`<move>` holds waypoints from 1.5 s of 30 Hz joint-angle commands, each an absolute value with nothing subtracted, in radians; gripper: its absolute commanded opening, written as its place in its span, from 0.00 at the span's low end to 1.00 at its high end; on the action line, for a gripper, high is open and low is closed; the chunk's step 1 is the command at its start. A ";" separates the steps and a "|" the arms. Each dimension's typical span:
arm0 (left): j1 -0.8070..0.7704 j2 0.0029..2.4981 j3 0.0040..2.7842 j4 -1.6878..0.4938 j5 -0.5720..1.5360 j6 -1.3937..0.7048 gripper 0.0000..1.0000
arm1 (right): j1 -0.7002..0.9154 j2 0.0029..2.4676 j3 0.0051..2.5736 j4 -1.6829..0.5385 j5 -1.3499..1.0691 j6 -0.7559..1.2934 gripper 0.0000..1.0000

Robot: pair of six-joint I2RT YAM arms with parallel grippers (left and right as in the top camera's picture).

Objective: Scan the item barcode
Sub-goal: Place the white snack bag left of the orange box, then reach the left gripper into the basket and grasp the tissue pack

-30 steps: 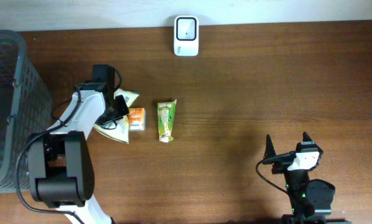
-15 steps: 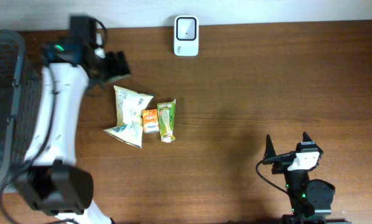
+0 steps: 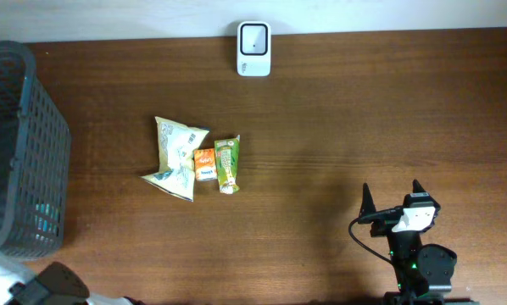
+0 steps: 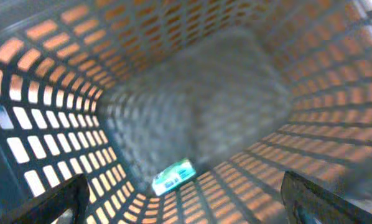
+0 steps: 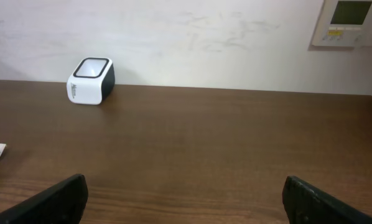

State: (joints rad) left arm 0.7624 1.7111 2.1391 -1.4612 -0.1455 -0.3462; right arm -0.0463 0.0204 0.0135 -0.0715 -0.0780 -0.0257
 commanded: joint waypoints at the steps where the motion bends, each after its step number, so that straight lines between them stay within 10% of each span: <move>1: 0.837 1.711 1.977 -1.421 -0.077 -0.301 0.97 | -0.039 0.015 0.006 -0.072 -0.074 -0.017 0.99; 26: 0.859 2.034 1.524 -1.143 0.135 0.339 0.89 | -0.039 0.015 0.006 -0.072 -0.074 -0.017 0.99; 33: 0.859 2.033 1.524 -1.122 0.010 0.338 0.02 | -0.039 0.015 0.006 -0.072 -0.074 -0.017 0.99; 40: 0.855 2.032 1.634 -1.182 -0.023 0.330 0.00 | -0.039 0.015 0.006 -0.072 -0.074 -0.017 0.99; 45: 0.793 2.032 2.242 -1.387 0.078 0.186 0.00 | -0.039 0.015 0.006 -0.072 -0.074 -0.017 0.99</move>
State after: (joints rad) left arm 0.8371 2.0415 1.9060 -1.3098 -0.0158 0.2756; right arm -0.0463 0.0208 0.0135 -0.0711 -0.0780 -0.0254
